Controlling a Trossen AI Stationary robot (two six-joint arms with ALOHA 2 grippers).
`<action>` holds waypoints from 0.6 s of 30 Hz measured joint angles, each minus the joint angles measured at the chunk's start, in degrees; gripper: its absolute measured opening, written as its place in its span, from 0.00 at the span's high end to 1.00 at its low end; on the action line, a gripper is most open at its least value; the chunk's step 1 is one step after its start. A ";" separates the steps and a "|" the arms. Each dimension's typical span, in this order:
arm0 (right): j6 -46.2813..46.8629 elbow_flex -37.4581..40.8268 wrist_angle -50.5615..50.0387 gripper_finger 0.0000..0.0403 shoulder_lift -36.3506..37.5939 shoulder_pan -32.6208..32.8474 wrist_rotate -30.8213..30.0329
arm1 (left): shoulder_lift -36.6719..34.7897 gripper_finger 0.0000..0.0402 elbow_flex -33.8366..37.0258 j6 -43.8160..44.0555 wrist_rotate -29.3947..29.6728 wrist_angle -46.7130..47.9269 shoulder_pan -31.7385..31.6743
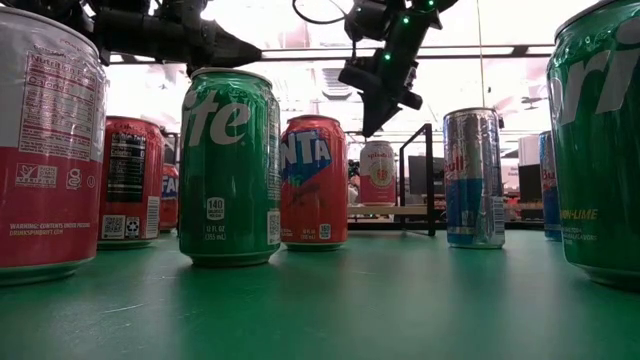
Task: Pick and place cans onto a shelf
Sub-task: Put the right pink white soda can on the shelf
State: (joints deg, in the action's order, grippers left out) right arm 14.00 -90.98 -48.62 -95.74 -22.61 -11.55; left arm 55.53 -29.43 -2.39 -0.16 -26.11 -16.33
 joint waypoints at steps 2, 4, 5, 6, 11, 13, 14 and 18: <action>0.00 0.00 0.00 0.97 0.00 0.00 -0.02 | 0.00 0.91 0.00 0.00 0.00 0.00 -0.01; -0.02 0.00 0.00 0.97 0.00 -0.02 -0.02 | 0.00 0.91 0.00 0.00 0.00 0.00 0.00; -0.02 0.00 -0.02 0.97 0.00 -0.02 -0.02 | 0.00 0.91 0.00 0.00 0.00 -0.02 -0.01; -0.02 0.00 -0.02 0.97 0.00 -0.02 -0.02 | 0.00 0.91 0.00 0.00 0.00 0.00 -0.01; -0.04 0.00 -0.02 0.97 0.00 -0.02 -0.48 | 0.00 0.91 0.00 -0.02 0.00 0.00 0.01; -0.15 0.00 -0.02 0.97 0.00 -0.02 -0.48 | 0.00 0.91 0.00 -0.02 0.00 0.00 -0.01; -0.32 0.00 -0.02 0.97 0.00 -0.02 -0.49 | 0.00 0.91 0.00 -0.02 0.00 0.00 -0.01; -0.58 0.00 0.09 0.97 0.00 -0.02 -0.72 | 0.00 0.91 0.00 0.00 0.00 0.00 -0.01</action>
State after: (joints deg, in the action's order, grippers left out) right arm 13.42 -90.98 -48.53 -95.74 -22.63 -12.27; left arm 55.53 -29.43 -2.39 -0.16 -26.11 -16.34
